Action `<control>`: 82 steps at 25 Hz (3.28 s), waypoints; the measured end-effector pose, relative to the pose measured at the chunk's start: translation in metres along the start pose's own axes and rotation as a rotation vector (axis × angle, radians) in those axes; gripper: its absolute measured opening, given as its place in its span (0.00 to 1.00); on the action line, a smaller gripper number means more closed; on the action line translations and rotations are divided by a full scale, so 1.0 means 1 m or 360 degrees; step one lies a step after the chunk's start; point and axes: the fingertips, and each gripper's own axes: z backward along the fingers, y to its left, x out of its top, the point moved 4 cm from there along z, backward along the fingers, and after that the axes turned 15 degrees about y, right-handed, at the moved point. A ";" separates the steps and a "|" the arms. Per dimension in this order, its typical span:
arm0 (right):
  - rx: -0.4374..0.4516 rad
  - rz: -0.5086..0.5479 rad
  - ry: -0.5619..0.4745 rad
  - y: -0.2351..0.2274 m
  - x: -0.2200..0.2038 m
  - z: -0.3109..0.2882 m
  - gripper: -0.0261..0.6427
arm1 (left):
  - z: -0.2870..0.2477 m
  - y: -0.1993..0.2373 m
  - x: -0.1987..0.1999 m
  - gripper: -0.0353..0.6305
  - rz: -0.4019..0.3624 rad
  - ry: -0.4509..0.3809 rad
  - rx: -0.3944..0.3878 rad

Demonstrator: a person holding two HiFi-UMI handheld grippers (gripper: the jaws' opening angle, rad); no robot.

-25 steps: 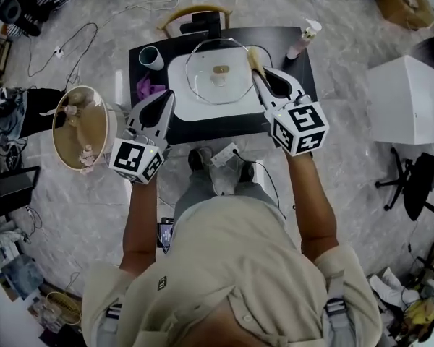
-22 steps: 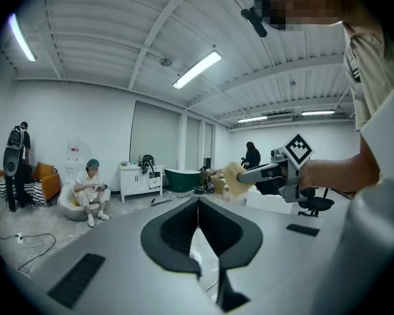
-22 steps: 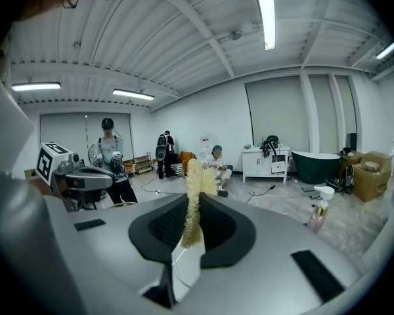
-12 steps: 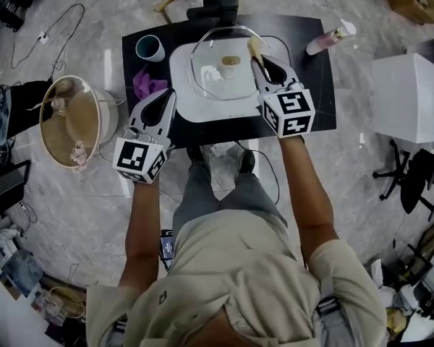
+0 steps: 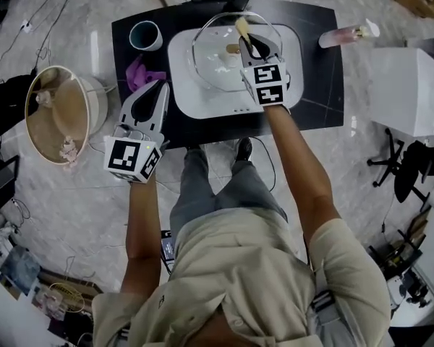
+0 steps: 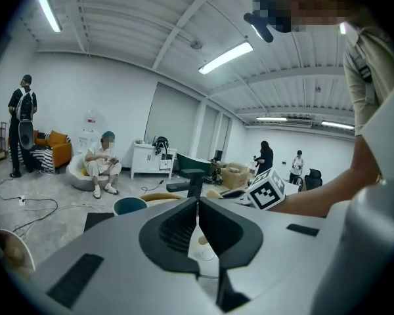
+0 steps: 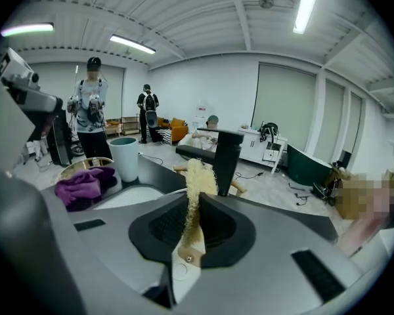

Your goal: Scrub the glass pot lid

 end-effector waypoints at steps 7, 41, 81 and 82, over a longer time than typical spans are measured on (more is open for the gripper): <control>-0.0065 0.0122 0.0139 0.019 -0.013 -0.071 0.11 | -0.007 0.023 -0.013 0.08 0.0060 0.0020 -0.0029; -0.0222 -0.0079 0.0361 -0.089 -0.096 -0.071 0.11 | -0.060 -0.007 -0.022 0.09 0.0043 0.0152 -0.0174; 0.0271 0.0127 0.0403 0.107 -0.061 -0.126 0.11 | -0.035 0.028 -0.048 0.09 0.0146 0.0136 -0.0109; 0.0272 0.0122 0.0398 0.106 -0.061 -0.125 0.11 | -0.037 0.027 -0.047 0.09 0.0144 0.0138 -0.0111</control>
